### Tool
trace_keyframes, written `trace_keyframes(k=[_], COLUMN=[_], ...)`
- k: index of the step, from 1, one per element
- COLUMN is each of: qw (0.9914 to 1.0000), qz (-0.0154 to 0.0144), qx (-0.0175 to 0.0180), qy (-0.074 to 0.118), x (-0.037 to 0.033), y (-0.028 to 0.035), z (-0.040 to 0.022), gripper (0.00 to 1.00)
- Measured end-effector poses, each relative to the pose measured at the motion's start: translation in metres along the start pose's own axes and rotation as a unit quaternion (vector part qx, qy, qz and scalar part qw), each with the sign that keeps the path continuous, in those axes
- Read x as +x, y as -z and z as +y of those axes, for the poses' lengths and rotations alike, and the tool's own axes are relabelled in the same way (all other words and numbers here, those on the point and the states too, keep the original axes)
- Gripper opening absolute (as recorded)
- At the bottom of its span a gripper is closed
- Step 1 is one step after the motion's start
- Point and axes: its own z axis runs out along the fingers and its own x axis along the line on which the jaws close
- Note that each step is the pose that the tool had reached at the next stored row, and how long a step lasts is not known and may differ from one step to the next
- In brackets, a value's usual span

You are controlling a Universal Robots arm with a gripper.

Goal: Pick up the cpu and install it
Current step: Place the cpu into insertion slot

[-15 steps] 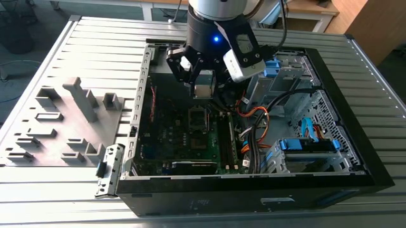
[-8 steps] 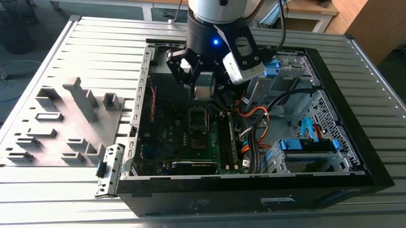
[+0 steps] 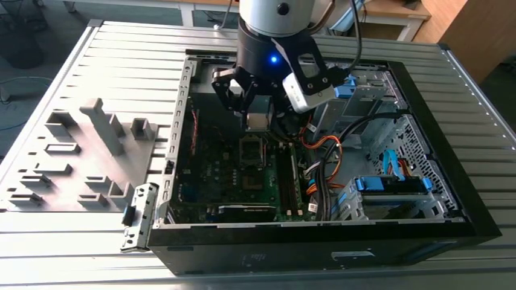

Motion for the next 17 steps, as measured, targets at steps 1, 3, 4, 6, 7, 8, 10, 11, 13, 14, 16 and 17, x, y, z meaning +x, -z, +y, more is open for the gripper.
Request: trace_keyframes(k=[1,3,4,6,7,8,10,11,13,14,16,17], qw=[1.0,1.0,1.0,1.0,1.0,1.0,1.0,1.0,1.0,1.0,1.0,1.0], qz=[0.0,0.0,0.0,0.0,0.0,0.0,-0.0001,-0.0001,-0.0002,-0.0005,-0.001,-0.0011], qx=[0.0,0.0,0.0,0.0,0.0,0.0,-0.0002,-0.0002,0.0,0.0,0.0,0.0], qy=[0.0,0.0,0.0,0.0,0.0,0.0,0.0,0.0,0.0,0.0,0.0,0.0], x=[0.0,0.0,0.0,0.0,0.0,0.0,-0.0001,-0.0001,-0.0001,-0.0001,-0.0002,-0.0001], y=[-0.0009,-0.001,-0.001,-0.001,-0.001,-0.0011,-0.0021,-0.0028,-0.0049,-0.0063,-0.01,-0.0118], z=[0.0,0.0,0.0,0.0,0.0,0.0,0.0,-0.0001,-0.0001,-0.0002,-0.0004,-0.0006], gripper=[0.47,0.47,0.47,0.47,0.47,0.47,0.47,0.47,0.47,0.47,0.47,0.47])
